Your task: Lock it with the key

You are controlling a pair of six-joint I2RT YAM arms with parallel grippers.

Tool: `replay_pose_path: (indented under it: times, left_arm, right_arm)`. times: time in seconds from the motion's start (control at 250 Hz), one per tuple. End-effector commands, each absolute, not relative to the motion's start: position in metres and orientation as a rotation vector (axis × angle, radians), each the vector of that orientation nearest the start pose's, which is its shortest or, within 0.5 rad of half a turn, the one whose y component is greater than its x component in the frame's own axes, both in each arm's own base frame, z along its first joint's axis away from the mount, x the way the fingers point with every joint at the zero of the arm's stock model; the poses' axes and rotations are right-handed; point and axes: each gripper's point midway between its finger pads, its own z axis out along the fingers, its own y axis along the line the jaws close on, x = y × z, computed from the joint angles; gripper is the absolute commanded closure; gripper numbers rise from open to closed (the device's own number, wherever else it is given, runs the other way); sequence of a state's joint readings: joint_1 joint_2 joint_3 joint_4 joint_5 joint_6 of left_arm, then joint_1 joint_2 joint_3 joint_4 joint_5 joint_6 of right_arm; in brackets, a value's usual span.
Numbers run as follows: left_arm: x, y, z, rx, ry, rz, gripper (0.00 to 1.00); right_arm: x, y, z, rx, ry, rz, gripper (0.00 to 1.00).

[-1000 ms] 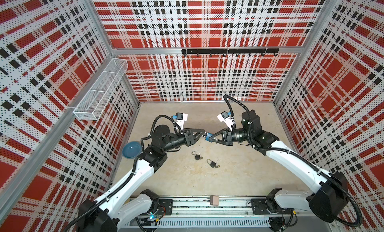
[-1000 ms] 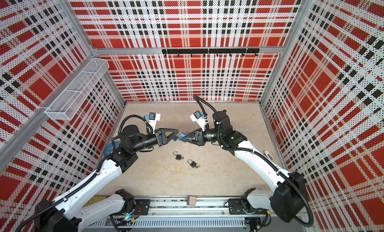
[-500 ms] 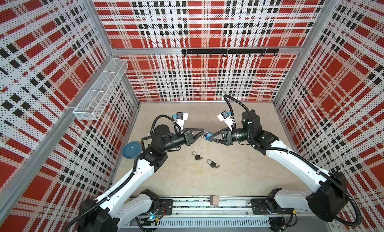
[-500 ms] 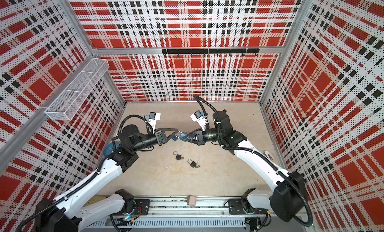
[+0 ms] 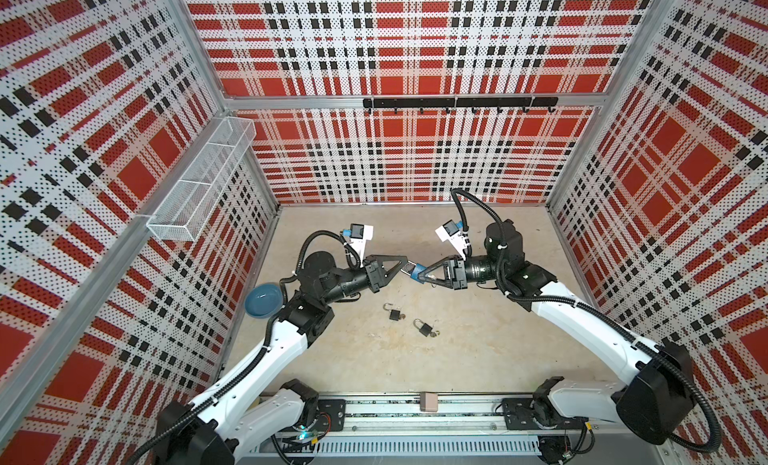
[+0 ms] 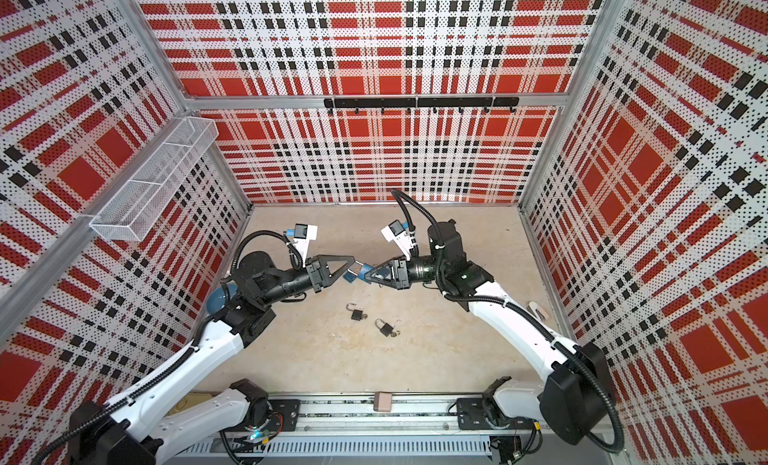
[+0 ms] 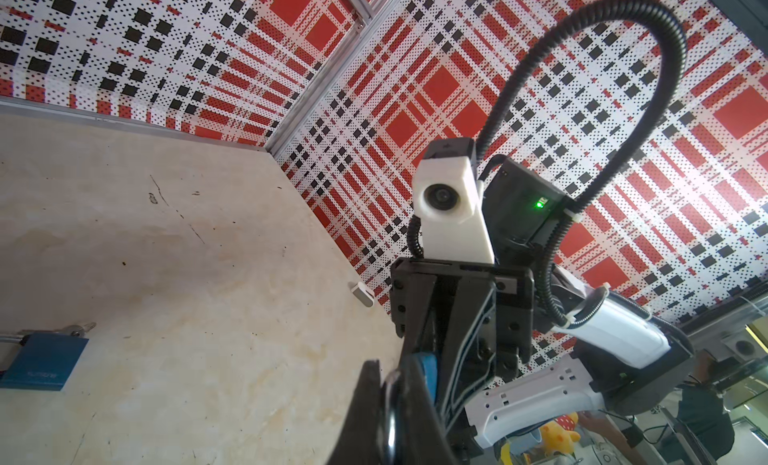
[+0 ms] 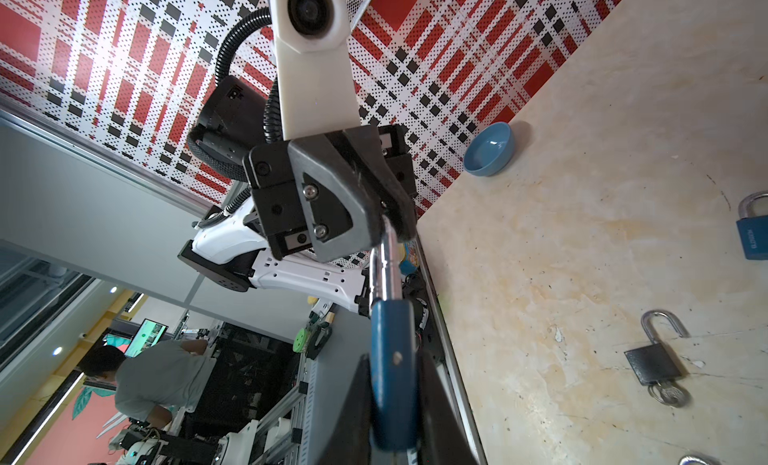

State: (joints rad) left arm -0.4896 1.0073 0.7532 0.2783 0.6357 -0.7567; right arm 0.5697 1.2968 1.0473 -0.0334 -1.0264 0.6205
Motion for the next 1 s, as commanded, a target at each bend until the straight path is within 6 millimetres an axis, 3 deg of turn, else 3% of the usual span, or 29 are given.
replay_pose_path:
  times: [0.0, 0.604, 0.996]
  left_arm:
    - [0.268, -0.249, 0.314, 0.304, 1.777, -1.355, 1.0]
    - [0.275, -0.249, 0.3, 0.296, 1.793, -1.295, 1.0]
    - [0.268, -0.255, 0.288, 0.305, 1.819, -1.302, 1.0]
  right_arm:
    - [0.2, 0.318, 0.357, -0.897, 1.771, 1.782, 1.0]
    - [0.185, 0.32, 0.37, -0.95, 1.714, 1.854, 1.0]
    - [0.191, 0.322, 0.375, -0.916, 1.692, 1.847, 1.0]
